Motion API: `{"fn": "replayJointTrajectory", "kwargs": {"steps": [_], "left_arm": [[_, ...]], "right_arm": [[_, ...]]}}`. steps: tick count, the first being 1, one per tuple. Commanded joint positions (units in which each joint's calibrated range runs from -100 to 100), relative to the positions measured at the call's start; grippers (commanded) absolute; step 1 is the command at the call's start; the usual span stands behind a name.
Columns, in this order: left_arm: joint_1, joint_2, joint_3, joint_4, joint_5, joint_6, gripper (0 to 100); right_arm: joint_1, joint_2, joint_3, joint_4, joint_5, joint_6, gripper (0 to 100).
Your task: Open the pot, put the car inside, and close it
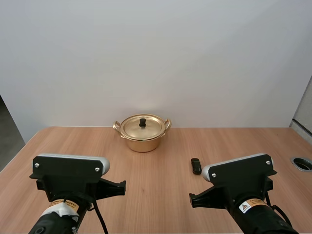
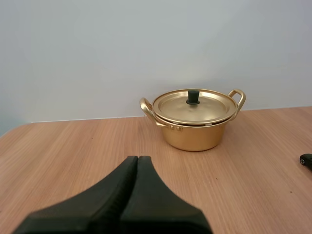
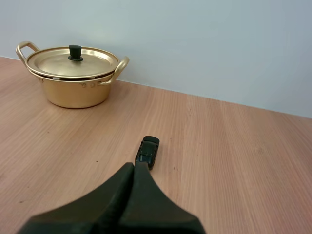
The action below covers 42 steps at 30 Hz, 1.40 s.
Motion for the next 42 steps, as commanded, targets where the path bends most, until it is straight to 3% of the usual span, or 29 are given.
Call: {"fn": "replayJointTrajectory", "kwargs": {"steps": [1,11,15,17,20,26,31,34,36,39,42], "left_arm": [[-0.02,0.0,0.0,0.0,0.0,0.0,0],[-0.02,0.0,0.0,-0.8,-3.0,0.6,0],[-0.02,0.0,0.0,1.8,-9.5,5.0,0],[-0.02,1.7,0.0,1.7,-15.8,5.2,0],[-0.02,7.7,-3.7,2.0,-19.1,6.7,0],[-0.02,27.3,-16.2,1.7,-11.6,6.4,0],[-0.02,43.4,-26.6,0.6,-6.5,0.3,0],[-0.02,50.1,-30.8,-4.5,-16.3,-0.2,0],[-0.02,54.0,-33.8,-6.8,-21.8,0.0,0],[-1.05,59.9,-41.5,-2.9,-11.1,7.5,0],[-2.91,67.8,-50.8,-4.2,6.4,13.9,0]], "right_arm": [[0.0,0.0,0.0,0.0,0.0,0.1,0],[0.0,0.0,0.0,0.9,-0.7,0.0,0],[0.0,0.2,0.0,0.5,-15.8,-1.7,0],[0.0,2.9,-2.8,1.3,-15.6,-1.4,0],[-0.1,9.5,-8.0,1.5,-13.0,-1.4,0],[-1.4,27.6,-18.0,0.1,-10.3,-1.4,0],[-1.4,40.8,-25.2,1.9,-6.8,-1.4,0],[-1.4,45.6,-28.0,5.1,-9.6,-1.4,0],[-1.4,47.8,-30.9,3.0,-7.8,-1.7,0],[-1.4,51.9,-35.4,2.9,-5.2,-1.7,0],[-1.4,56.3,-38.9,2.9,-5.2,-1.7,0]]}}
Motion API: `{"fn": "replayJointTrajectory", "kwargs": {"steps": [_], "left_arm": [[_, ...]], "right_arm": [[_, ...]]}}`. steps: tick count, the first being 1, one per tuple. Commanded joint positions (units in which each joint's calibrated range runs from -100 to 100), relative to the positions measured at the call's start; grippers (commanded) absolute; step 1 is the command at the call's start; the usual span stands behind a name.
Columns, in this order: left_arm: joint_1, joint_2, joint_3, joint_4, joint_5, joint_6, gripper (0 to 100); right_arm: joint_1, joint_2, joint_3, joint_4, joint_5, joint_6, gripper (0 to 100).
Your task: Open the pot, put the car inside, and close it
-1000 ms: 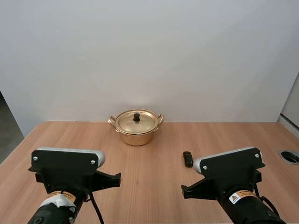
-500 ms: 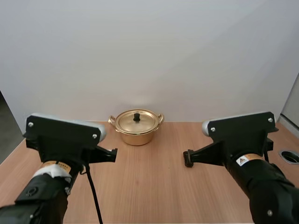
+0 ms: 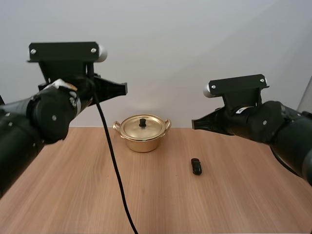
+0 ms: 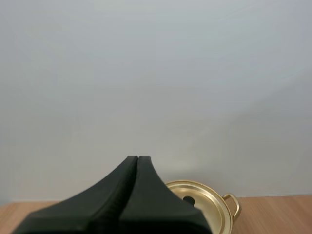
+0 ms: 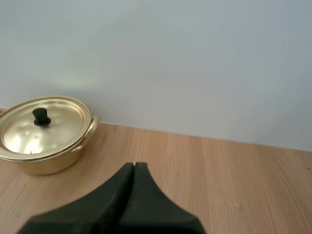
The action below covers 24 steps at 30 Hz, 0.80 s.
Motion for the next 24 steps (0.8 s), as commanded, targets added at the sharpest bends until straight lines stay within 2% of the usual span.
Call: {"fn": "replayJointTrajectory", "kwargs": {"steps": [1,4,8,9,11,13,14,16,18,20,24], "left_arm": [[-1.29,25.1,-12.4,1.8,27.2,10.7,0],[-1.87,31.6,-19.2,1.8,33.9,12.5,0],[-1.87,38.1,-25.4,1.6,38.2,13.2,0],[-1.96,39.4,-26.8,1.1,40.3,14.2,0],[-2.05,41.7,-29.3,-1.3,44.3,17.6,8],[-2.05,43.9,-31.5,-5.2,48.0,21.1,29],[-2.05,44.8,-32.2,-6.9,49.3,22.0,40],[-2.05,46.8,-33.8,-8.5,49.7,22.5,73],[-2.05,48.9,-35.0,-8.3,50.3,22.5,93],[-2.05,50.9,-35.6,-8.0,52.0,22.8,91],[-2.05,55.0,-35.7,-8.2,51.0,22.9,79]], "right_arm": [[0.0,11.3,-3.4,-0.2,-0.1,-0.1,0],[0.0,15.0,-5.5,-0.2,-1.4,-0.1,0],[0.0,19.8,-7.8,-0.2,4.5,-0.1,0],[0.0,21.1,-7.8,-0.3,4.7,-0.4,8],[0.0,23.4,-7.8,-0.3,3.9,-2.1,41],[0.0,25.9,-7.8,-0.8,1.2,-2.4,85],[0.0,27.1,-7.8,-1.0,-0.3,-2.4,97],[0.0,29.6,-7.8,-1.5,-2.7,-2.4,100],[0.1,31.7,-7.8,-1.5,-2.9,-2.4,95],[0.1,33.7,-7.8,-1.5,-3.3,-2.4,89],[0.1,36.9,-7.8,-1.5,-5.9,-2.4,88]]}}
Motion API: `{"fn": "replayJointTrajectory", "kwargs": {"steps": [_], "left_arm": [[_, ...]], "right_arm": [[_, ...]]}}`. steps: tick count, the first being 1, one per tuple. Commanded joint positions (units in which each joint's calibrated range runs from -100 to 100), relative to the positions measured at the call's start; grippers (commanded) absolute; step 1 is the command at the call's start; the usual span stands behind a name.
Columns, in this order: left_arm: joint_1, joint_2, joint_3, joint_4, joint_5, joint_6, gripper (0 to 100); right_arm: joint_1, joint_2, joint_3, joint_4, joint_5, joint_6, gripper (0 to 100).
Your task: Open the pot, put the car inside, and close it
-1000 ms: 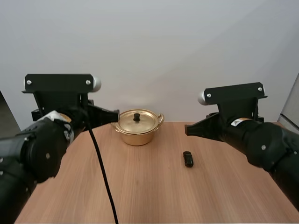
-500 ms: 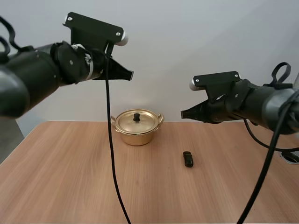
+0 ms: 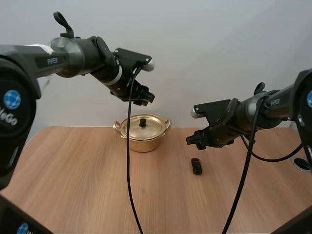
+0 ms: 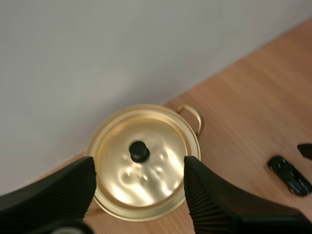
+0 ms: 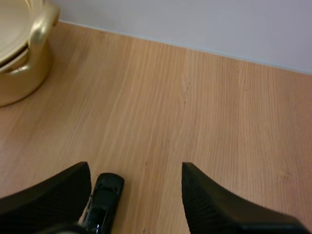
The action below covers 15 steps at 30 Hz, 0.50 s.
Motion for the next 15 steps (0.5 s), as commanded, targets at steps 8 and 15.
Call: {"fn": "replayJointTrajectory", "kwargs": {"steps": [8,15], "left_arm": [[-0.05,13.3,-0.8,-3.3,-4.3,2.5,77],[-0.05,16.6,-5.8,-5.0,-4.1,3.5,77]], "right_arm": [[2.2,4.5,0.1,-1.1,-3.3,0.0,88],[4.6,5.6,-1.5,-1.4,-3.7,0.0,88]]}}
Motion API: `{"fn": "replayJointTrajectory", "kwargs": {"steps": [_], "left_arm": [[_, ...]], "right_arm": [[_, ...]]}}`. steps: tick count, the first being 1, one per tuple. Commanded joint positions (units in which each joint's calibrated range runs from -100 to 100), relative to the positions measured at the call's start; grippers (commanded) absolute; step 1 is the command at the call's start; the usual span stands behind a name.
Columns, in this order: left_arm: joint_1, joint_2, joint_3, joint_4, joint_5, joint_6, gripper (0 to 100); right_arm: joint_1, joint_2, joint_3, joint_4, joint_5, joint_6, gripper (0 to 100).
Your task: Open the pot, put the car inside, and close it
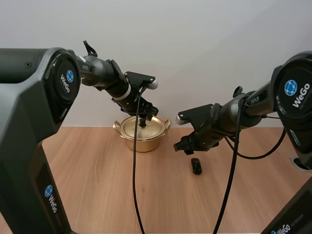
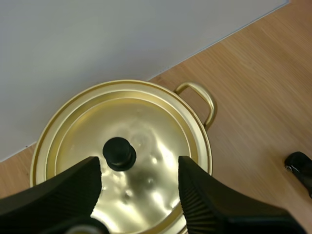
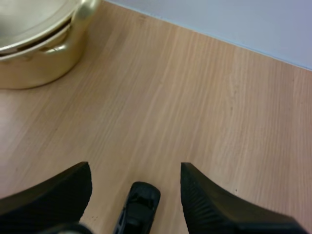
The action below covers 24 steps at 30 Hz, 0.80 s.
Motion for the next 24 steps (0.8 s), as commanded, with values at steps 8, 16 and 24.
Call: {"fn": "replayJointTrajectory", "kwargs": {"steps": [8,16,24], "left_arm": [[-0.05,5.0,-4.9,0.1,-0.7,0.1,77],[-0.05,9.3,-7.4,0.3,-1.3,0.1,77],[-0.05,11.3,-8.9,0.3,-0.7,0.1,77]], "right_arm": [[0.0,0.0,-0.8,0.0,0.0,0.0,88],[0.0,0.0,-0.8,0.1,1.2,0.0,88],[-0.6,3.9,-0.8,-0.1,4.3,1.3,88]]}}
